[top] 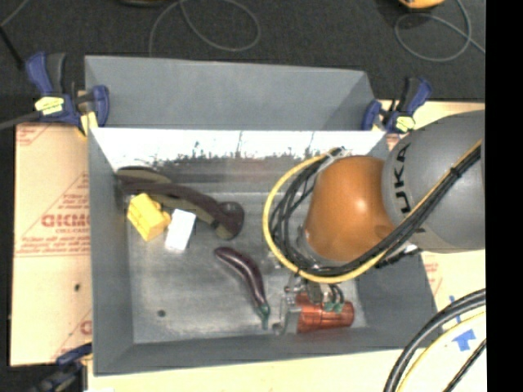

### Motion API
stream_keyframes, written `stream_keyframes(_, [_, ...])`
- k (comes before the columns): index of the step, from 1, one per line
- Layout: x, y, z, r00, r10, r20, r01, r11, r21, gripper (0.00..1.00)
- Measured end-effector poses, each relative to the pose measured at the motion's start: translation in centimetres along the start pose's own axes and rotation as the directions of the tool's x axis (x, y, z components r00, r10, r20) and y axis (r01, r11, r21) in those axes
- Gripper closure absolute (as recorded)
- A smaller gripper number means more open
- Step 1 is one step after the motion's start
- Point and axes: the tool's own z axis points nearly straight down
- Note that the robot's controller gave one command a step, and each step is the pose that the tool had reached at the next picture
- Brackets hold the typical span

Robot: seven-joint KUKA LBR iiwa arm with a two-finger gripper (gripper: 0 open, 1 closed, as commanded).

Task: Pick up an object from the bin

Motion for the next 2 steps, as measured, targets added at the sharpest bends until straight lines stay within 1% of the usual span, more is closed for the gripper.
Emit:
stream_keyframes(1, [-0.2,-0.01,-0.39,1.0,0.001,0.008,-0.001,1.0,0.0,0.0])
stream_keyframes(2, [-0.26,-0.02,-0.39,1.0,0.004,0.009,-0.004,1.0,0.0,0.0])
